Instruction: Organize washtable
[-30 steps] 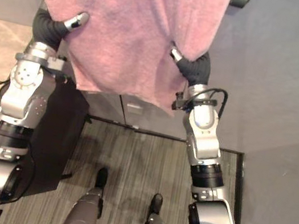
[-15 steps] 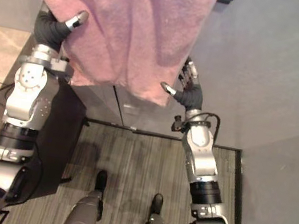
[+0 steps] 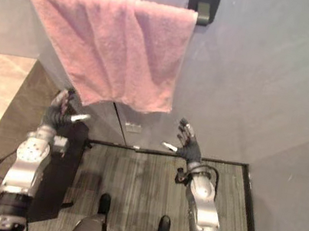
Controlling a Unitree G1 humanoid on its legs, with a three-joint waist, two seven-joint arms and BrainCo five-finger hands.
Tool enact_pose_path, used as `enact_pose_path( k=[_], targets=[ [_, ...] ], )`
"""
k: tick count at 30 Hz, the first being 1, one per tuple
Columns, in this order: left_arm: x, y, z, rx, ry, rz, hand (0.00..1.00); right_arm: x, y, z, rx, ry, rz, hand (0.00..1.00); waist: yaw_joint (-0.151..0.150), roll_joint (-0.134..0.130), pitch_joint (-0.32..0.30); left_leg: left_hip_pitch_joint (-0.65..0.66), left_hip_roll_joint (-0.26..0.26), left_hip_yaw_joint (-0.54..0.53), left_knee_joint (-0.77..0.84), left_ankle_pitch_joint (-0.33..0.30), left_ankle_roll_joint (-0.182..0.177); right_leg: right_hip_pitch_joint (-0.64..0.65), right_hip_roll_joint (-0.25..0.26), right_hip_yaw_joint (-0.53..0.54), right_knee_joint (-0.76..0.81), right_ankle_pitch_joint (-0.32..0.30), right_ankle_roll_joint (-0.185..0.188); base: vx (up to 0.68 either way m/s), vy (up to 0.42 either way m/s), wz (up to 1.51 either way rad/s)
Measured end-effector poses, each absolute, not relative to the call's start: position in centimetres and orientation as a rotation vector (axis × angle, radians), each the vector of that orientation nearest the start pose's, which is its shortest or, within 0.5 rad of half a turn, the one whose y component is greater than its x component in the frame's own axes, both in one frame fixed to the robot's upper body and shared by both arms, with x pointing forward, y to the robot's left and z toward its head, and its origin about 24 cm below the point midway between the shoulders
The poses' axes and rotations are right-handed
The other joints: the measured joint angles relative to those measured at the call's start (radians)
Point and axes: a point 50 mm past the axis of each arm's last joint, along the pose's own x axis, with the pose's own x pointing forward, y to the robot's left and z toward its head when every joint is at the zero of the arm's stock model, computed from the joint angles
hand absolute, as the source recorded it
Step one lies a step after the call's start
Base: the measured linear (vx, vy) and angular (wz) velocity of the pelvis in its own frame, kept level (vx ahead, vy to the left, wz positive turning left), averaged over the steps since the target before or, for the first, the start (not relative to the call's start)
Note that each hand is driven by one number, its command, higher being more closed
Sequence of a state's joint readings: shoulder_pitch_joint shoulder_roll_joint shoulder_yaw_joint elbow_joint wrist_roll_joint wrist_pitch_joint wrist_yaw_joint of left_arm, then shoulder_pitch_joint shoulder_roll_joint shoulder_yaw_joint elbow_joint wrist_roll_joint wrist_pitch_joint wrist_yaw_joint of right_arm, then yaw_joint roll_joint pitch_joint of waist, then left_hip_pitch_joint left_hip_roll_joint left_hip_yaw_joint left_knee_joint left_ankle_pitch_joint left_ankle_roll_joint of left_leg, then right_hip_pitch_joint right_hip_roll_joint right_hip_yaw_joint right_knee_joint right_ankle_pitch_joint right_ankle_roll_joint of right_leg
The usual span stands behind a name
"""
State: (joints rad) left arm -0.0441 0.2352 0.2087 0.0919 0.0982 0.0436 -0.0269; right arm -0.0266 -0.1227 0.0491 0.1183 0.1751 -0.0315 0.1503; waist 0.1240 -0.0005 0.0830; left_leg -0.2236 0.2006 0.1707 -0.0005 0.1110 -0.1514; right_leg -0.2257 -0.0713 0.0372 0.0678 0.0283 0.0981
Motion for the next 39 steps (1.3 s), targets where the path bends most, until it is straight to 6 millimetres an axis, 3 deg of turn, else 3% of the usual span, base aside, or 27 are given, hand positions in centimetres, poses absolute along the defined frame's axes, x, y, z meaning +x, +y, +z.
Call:
enact_pose_path(
  k=[5,7,10,11,15,19,24,31,39],
  targets=[
    [21.4,26.3,1.3,0.361,0.248,0.254,0.0,22.9,-15.6,0.0,0.076,0.17,0.268,0.0,-0.002,-0.001,-0.06,0.059,-0.022,-0.025,-0.069,0.0,0.002,0.02,-0.005,0.009,-0.015,-0.015,0.002,-0.02,0.023,-0.05],
    [20.6,26.1,2.1,0.379,0.221,0.251,0.0,22.7,-15.5,0.4,0.098,0.148,0.295,0.0,-0.004,-0.001,-0.062,0.068,-0.026,-0.036,-0.075,0.001,0.002,0.032,-0.006,0.009,-0.021,-0.015,0.002,0.01,0.012,-0.02],
    [20.6,24.6,5.3,0.376,0.05,0.187,0.0,23.0,-15.2,2.5,0.171,0.043,0.342,0.0,-0.004,0.0,-0.062,0.069,-0.031,-0.039,-0.075,0.003,0.0,0.038,-0.012,0.005,-0.035,-0.009,0.006,0.01,0.016,0.02],
    [20.9,23.7,7.0,0.309,-0.069,0.154,0.0,23.4,-14.9,3.8,0.216,-0.027,0.359,0.0,-0.006,0.0,-0.062,0.069,-0.036,-0.042,-0.076,0.005,0.002,0.047,-0.016,0.005,-0.04,-0.003,0.014,0.05,0.024,0.04],
    [22.5,21.5,10.6,0.127,-0.315,0.057,0.0,25.3,-13.6,7.2,0.273,-0.191,0.417,0.0,-0.007,0.0,-0.062,0.067,-0.048,-0.044,-0.085,0.016,0.017,0.044,-0.027,0.004,-0.041,0.01,0.015,0.03,0.037,0.02],
    [25.8,18.1,16.3,-0.06,-0.608,-0.043,0.0,28.2,-9.2,13.6,0.278,-0.431,0.546,0.0,-0.001,0.001,-0.051,0.021,-0.049,-0.044,-0.082,0.028,0.028,-0.011,-0.028,0.006,-0.017,0.013,0.017,0.0,0.009,0.0],
    [28.3,15.7,22.1,-0.216,-0.817,-0.111,0.0,30.3,-6.5,19.3,0.308,-0.6,0.564,0.0,0.002,0.004,0.016,-0.041,-0.048,-0.042,-0.051,0.03,0.031,-0.083,-0.027,0.014,0.032,0.011,0.018,-0.06,0.027,-0.01],
    [30.1,15.1,26.3,-0.324,-0.914,-0.108,0.0,31.5,-5.5,23.7,0.379,-0.687,0.551,0.0,0.003,0.008,0.067,-0.087,-0.044,-0.031,-0.048,0.041,0.032,-0.15,-0.025,0.015,0.079,-0.003,0.016,0.0,0.0,0.0],
    [30.3,15.2,27.9,-0.346,-0.969,-0.08,0.0,31.6,-5.6,25.4,0.39,-0.727,0.548,0.0,0.001,0.008,0.081,-0.093,-0.043,-0.028,-0.05,0.04,0.032,-0.156,-0.026,0.002,0.079,-0.004,0.016,0.0,0.004,0.0]
  ],
)
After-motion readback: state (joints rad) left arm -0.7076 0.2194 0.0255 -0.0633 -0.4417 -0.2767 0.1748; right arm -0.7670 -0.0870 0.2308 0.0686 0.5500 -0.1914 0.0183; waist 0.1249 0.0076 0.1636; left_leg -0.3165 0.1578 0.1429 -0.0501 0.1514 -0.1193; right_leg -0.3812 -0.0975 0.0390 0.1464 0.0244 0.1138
